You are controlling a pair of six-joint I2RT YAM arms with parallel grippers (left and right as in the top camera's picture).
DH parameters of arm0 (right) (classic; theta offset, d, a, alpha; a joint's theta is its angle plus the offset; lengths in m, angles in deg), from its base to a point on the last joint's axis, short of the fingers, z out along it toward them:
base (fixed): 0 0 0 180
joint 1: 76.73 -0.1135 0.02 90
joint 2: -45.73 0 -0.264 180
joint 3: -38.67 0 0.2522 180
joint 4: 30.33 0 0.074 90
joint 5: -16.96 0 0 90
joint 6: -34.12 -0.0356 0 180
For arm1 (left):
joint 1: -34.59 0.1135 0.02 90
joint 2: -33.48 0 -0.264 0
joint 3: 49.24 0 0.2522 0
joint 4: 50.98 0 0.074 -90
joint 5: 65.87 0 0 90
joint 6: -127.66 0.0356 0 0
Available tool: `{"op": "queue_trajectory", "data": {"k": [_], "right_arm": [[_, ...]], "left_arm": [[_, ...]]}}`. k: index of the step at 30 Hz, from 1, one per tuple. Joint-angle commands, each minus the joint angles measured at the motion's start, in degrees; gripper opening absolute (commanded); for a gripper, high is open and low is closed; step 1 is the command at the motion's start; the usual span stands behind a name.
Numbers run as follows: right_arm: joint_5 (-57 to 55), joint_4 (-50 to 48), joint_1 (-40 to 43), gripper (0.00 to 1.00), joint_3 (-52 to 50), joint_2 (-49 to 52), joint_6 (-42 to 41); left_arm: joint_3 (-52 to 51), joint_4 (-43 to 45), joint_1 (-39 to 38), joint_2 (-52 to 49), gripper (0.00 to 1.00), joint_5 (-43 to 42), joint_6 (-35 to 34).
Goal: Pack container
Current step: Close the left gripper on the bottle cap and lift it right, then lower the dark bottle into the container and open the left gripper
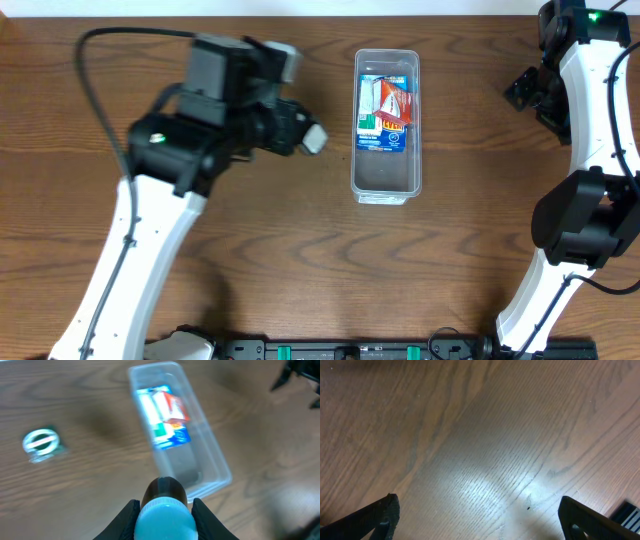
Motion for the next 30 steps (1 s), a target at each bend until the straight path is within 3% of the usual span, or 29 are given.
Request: {"op": "queue_trajectory", "data": {"k": [1,12,30], "right_arm": [[-0.9,0.1,0.2,0.99,0.0,-1.4,-1.0],[-0.9,0.1,0.2,0.99,0.0,-1.4,-1.0],[-0.9,0.1,0.2,0.99,0.0,-1.4,-1.0]], "left_arm": [[1.1,1.8,-4.1,-3.1,0.29,-1.0,-1.4],[1.1,10.8,-13.3,-16.3,0.29,-1.0,-2.0],[1.1,22.1,-13.7,-27.5,0.30,-1.0,-1.9]]}}
